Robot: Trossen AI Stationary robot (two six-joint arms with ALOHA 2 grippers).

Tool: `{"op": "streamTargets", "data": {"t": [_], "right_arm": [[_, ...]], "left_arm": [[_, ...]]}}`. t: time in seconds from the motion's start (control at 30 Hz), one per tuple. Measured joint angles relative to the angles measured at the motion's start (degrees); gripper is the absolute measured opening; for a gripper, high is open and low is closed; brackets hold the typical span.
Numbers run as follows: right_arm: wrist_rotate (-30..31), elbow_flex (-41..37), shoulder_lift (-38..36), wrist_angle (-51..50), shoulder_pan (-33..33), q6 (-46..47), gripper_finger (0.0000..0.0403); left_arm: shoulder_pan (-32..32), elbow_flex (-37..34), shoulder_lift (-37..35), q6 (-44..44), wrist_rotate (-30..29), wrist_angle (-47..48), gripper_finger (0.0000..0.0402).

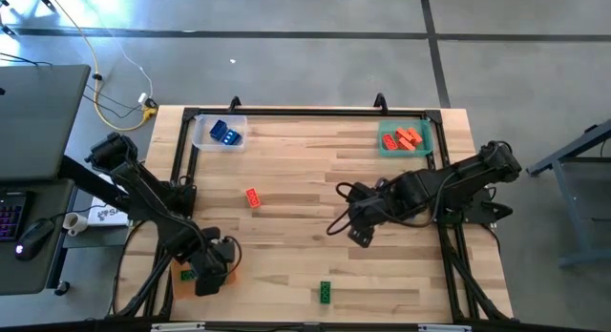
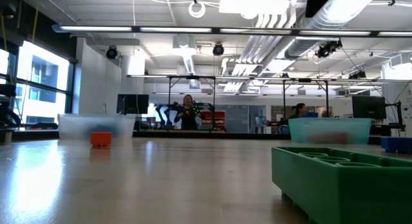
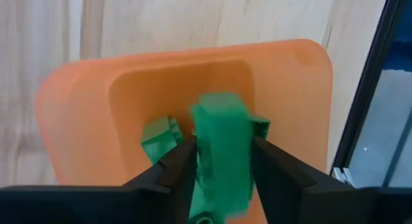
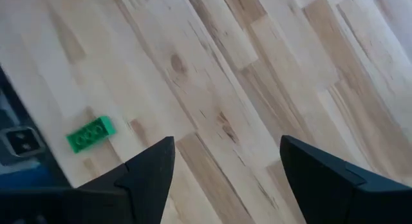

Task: Sort & place blocks by color
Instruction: Put the right green game piece into the orange bin, then put the blue game piece into the transparent bin

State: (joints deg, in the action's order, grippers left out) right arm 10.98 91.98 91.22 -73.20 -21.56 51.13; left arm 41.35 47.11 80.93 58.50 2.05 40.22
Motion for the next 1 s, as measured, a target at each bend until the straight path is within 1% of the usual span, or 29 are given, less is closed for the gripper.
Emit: {"op": "streamTargets", "data": {"t": [0.17,0.27,0.43,0.53,0.6,0.7,0.83,0.9,1.0], "right_arm": [[0.00,0.00,0.00,-6.52,0.00,-0.28,0.0268],[0.02,0.00,0.00,-10.31,0.00,-1.22,0.0268],[0.92,0.00,0.00,-14.29,0.00,-3.71,0.0268],[2.46,0.00,0.00,-16.99,0.01,-4.26,0.0268],[2.51,-0.57,-0.15,-16.57,0.08,-4.64,0.0268],[1.69,-3.65,-0.65,-16.61,0.64,-4.68,0.0268],[-0.02,-10.15,-0.95,-16.88,0.96,-4.94,0.0268],[-0.22,-12.87,-0.96,-16.86,0.95,-5.03,0.0268],[-2.14,-16.27,-0.98,-16.27,1.28,-5.12,0.0268]], "left_arm": [[-1.44,0.00,-0.02,0.04,3.66,-0.04,0.0174],[-2.63,0.00,-0.02,-0.56,7.03,-0.04,0.0191],[-2.94,0.00,-1.08,-1.03,7.82,-0.13,0.0196],[-2.94,0.00,-3.30,-0.77,7.81,-0.14,0.0194],[-2.96,0.00,-5.21,-0.59,7.78,-0.12,0.0193],[-2.96,0.00,-9.02,0.67,7.27,-0.17,0.0193],[-2.97,0.00,-14.22,2.44,5.05,-0.23,0.0193],[-2.98,0.00,-16.76,2.86,3.92,-0.19,0.0193],[-2.98,0.00,-20.14,2.89,2.12,-0.59,0.0193]]}}
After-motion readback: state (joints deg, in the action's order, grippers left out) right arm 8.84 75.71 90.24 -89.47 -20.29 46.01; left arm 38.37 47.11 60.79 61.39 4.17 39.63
